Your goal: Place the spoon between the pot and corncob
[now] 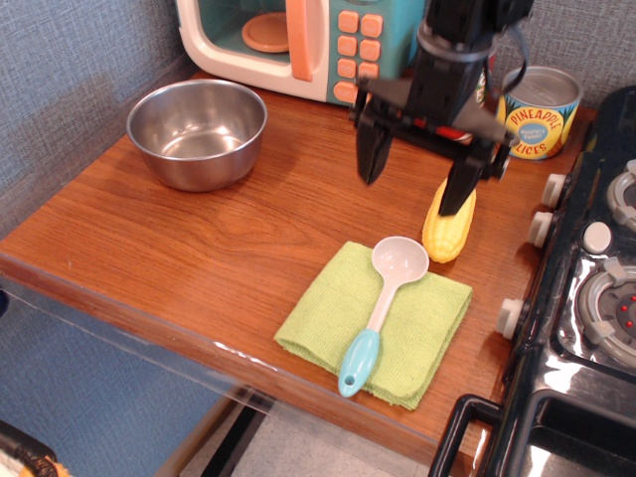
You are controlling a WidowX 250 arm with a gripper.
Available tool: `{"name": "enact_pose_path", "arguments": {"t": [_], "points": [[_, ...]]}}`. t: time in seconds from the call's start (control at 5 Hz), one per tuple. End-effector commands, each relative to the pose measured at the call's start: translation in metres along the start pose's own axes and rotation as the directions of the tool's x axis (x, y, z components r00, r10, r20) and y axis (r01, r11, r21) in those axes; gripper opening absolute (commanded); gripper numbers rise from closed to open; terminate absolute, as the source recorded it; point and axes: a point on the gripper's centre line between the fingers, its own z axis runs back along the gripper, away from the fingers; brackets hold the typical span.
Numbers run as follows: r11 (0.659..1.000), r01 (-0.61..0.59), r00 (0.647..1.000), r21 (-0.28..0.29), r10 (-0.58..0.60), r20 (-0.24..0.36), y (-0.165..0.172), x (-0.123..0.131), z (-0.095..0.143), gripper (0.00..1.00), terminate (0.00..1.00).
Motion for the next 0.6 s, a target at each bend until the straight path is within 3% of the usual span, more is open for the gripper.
{"name": "enact_pose_path", "arguments": {"t": [0.0, 0.4], "points": [[0.999, 0.043, 0.999, -0.033, -0.043, 0.005, -0.016, -0.023, -0.003, 1.0, 0.0], [1.0, -0.003, 0.996, 0.006, 0.004, -0.089, -0.026, -0.061, -0.039, 1.0, 0.0]]}}
